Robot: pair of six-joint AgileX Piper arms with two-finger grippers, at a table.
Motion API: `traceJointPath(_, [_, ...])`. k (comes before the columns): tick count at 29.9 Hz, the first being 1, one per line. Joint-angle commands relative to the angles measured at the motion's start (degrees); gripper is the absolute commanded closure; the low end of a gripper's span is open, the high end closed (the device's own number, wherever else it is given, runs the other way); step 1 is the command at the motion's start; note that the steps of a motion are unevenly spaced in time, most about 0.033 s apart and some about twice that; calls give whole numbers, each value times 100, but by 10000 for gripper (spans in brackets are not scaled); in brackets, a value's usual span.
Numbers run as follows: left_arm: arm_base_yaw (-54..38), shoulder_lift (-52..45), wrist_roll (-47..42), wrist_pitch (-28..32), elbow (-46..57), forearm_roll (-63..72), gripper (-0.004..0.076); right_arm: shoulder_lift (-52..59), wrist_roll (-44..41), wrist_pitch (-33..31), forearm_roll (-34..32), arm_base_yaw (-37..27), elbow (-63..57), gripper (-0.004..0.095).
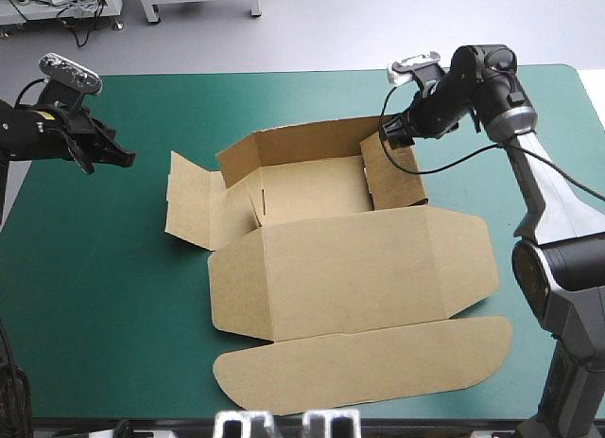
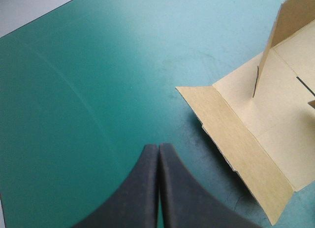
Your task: Fold the box
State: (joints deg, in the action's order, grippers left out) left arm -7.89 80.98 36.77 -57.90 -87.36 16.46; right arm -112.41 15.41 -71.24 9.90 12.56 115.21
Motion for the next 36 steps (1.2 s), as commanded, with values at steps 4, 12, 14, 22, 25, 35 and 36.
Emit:
traceJointPath(4, [-12,-217,-65,286,-196,131,734,299,-3,-36,22,-35,-912,306])
traceJointPath(12, [-12,-217,-65,382,-196,266,734,155,-3,23,207,-35,-1069,416])
traceJointPath(14, [-12,-217,-65,436,-196,266,734,61,-3,8,248,-35,-1059,477])
traceJointPath(22, [-12,-217,-93,489,-196,204,734,-112,188,-21,311,-35,-1046,812])
traceJointPath(25, [-12,-217,-65,527,-196,190,734,-91,285,-21,289,-35,-911,911])
traceJointPath(35, [-324,-14,-490,1054,-196,344,733,557,732,-32,1073,-867,-453,928])
traceJointPath(36, [-441,96,-442,993,-196,454,733,650,843,-32,1388,-1048,-453,928])
